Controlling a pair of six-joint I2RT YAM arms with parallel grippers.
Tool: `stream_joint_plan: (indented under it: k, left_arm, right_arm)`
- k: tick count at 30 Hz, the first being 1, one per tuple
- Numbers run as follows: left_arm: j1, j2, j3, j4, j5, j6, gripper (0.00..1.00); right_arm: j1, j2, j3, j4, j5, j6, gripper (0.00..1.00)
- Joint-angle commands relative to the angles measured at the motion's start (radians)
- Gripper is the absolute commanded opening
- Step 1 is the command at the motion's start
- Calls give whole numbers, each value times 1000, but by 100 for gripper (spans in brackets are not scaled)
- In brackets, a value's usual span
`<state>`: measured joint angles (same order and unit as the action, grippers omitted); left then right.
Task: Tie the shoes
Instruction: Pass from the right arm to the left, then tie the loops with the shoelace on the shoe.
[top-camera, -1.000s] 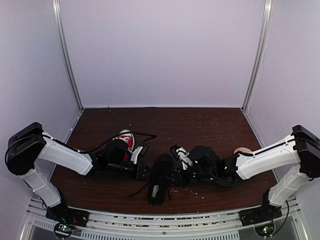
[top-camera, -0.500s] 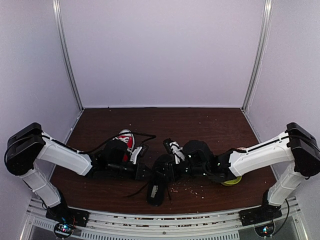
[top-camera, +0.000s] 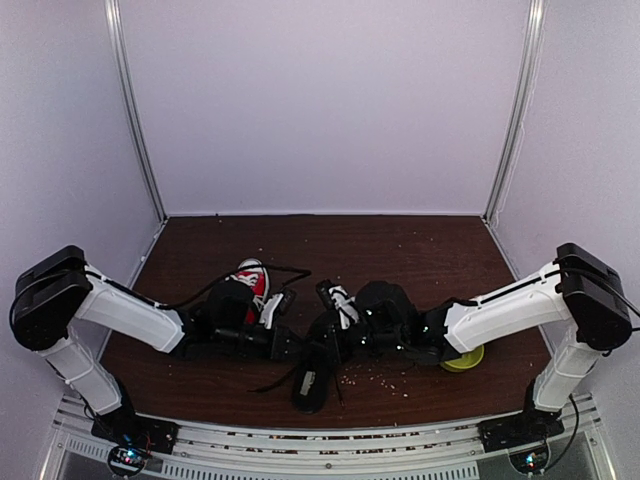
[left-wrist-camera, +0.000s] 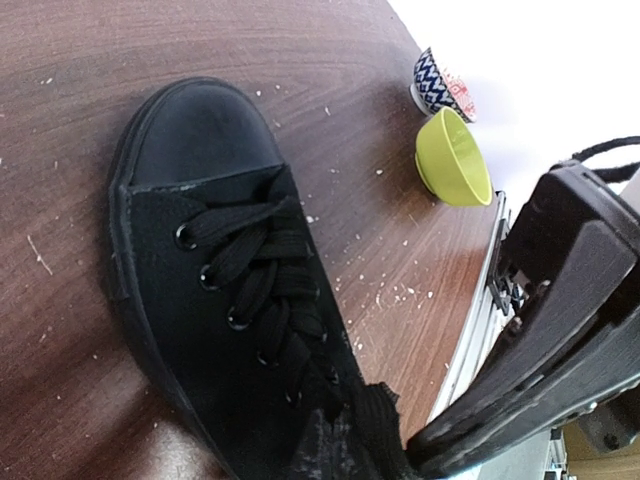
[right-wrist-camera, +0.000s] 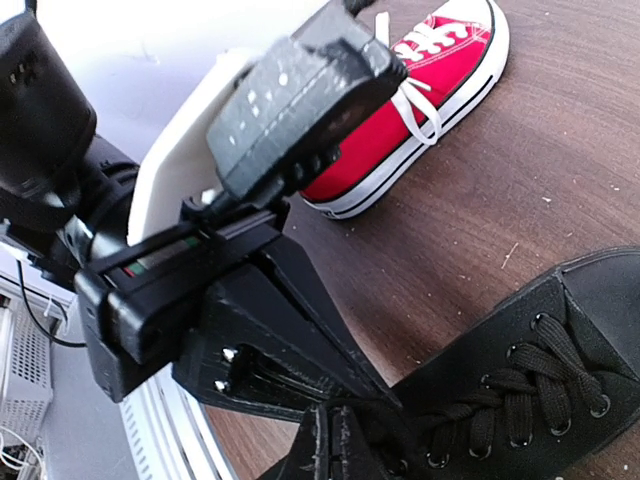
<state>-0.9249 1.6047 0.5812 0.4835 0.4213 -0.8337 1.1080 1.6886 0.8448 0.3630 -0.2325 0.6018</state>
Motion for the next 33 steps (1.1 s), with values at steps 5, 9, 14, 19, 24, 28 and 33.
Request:
stream_joint_plan:
  k: [5, 9, 14, 19, 24, 28, 33]
  left_arm:
    - [-5, -36, -60, 70, -82, -60, 0]
    - [-5, -44, -72, 89, -108, -86, 0]
    - [-6, -56, -110, 126, -142, -123, 0]
    - [-6, -54, -130, 161, -141, -143, 0]
    - [-6, -47, -128, 176, -129, -152, 0]
    - [-6, -32, -113, 186, -104, -147, 0]
    - [-7, -19, -104, 199, -73, -134, 0]
  right_arm:
    - [-9, -46, -80, 54, -1, 11, 0]
    - [-10, -67, -139, 77, 3, 32, 0]
    - [-9, -81, -188, 105, 12, 50, 0]
    - [-9, -73, -195, 118, 6, 55, 0]
    - [-10, -76, -201, 125, -16, 50, 0]
    - [-6, -65, -203, 137, -89, 37, 0]
    - [-4, -112, -268, 191, -54, 61, 27]
